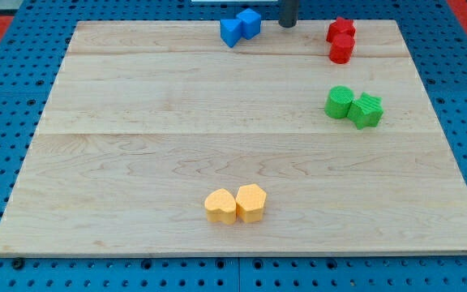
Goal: Adjust the blue blocks at the top center of the board
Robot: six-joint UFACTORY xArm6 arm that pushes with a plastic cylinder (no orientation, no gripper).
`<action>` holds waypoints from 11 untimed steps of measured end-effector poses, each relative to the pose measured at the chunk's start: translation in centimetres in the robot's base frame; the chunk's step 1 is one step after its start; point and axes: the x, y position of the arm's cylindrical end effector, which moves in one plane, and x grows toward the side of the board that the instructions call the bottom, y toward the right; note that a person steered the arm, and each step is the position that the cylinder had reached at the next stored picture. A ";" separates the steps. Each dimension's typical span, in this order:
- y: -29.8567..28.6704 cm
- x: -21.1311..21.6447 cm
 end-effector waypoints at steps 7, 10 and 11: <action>-4.2 0.2; -4.2 5.1; -3.7 6.6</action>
